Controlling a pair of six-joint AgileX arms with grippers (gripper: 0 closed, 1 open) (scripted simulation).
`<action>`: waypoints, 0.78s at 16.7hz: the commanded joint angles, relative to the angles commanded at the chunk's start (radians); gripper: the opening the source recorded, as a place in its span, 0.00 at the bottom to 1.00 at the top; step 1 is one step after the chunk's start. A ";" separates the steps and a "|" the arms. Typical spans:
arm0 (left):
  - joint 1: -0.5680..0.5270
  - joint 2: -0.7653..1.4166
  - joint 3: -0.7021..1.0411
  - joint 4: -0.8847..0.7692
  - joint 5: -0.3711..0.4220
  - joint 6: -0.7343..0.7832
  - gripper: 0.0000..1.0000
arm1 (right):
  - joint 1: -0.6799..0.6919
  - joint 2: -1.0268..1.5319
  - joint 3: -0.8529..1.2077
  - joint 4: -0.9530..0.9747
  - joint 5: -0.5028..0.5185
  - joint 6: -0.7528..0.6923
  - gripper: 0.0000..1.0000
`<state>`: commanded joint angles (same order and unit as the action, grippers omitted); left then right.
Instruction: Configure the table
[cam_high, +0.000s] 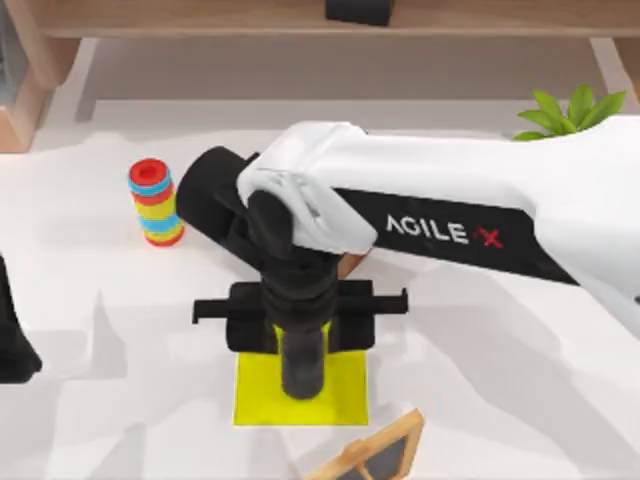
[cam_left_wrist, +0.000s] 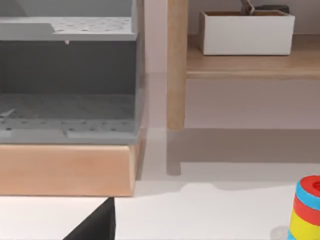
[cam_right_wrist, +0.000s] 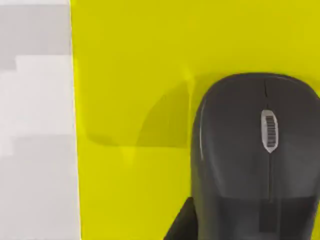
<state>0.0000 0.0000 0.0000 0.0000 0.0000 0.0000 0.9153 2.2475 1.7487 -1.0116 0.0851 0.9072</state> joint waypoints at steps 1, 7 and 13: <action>0.000 0.000 0.000 0.000 0.000 0.000 1.00 | 0.000 0.000 0.000 0.000 0.000 0.000 0.75; 0.000 0.000 0.000 0.000 0.000 0.000 1.00 | 0.000 0.000 0.000 0.000 0.000 0.000 1.00; 0.000 0.000 0.000 0.000 0.000 0.000 1.00 | -0.001 -0.001 0.000 0.000 0.000 0.000 1.00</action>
<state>0.0000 0.0000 0.0000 0.0000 0.0000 0.0000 0.9144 2.2469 1.7490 -1.0115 0.0851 0.9072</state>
